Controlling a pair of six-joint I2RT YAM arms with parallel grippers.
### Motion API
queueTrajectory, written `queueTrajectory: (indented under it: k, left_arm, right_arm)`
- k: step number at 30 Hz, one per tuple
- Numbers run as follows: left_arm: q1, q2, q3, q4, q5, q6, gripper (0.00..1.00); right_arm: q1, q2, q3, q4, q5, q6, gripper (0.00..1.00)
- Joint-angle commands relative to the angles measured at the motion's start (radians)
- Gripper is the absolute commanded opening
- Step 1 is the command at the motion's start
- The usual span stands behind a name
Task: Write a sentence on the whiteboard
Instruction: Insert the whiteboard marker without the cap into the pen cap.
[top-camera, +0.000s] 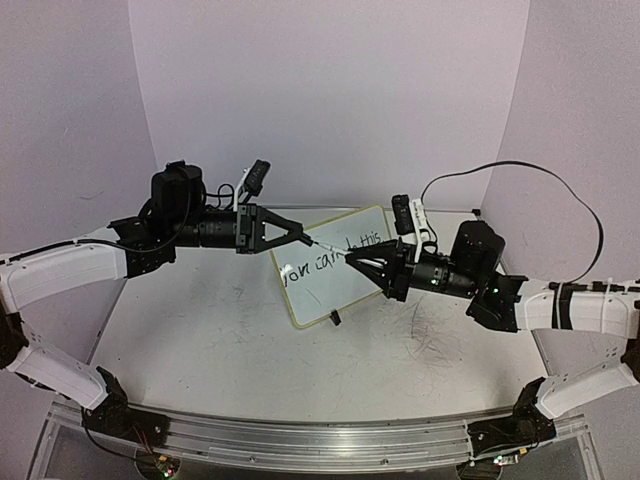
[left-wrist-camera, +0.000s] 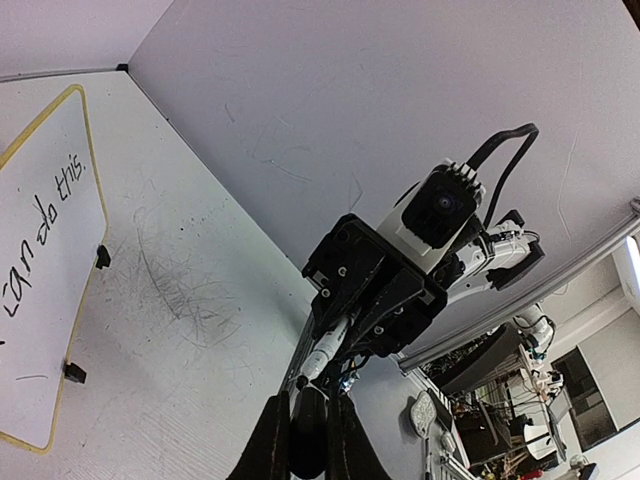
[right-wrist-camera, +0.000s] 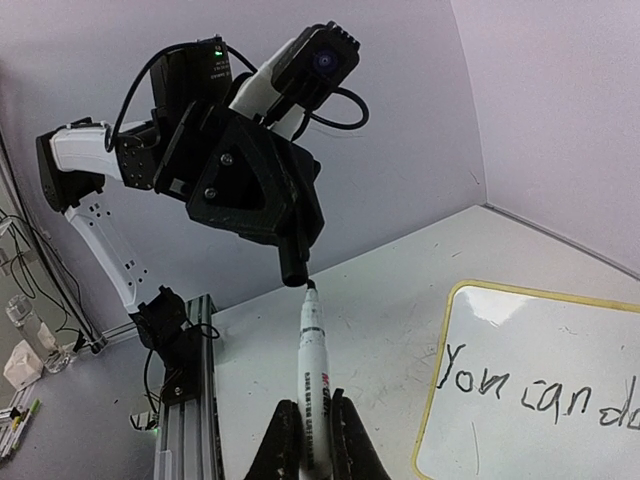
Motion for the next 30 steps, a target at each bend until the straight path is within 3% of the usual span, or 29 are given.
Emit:
queueTrajectory:
  k: [1,30]
  left_arm:
    - [-0.005,-0.04,0.006,0.044,-0.021,0.002,0.0]
    - [-0.005,-0.034,0.004,0.046,0.002,-0.005,0.0]
  right_arm:
    - [0.006,-0.018,-0.009,0.05,0.001,0.009,0.0]
    - [0.024,0.027,0.006,0.129,0.036,0.041,0.0]
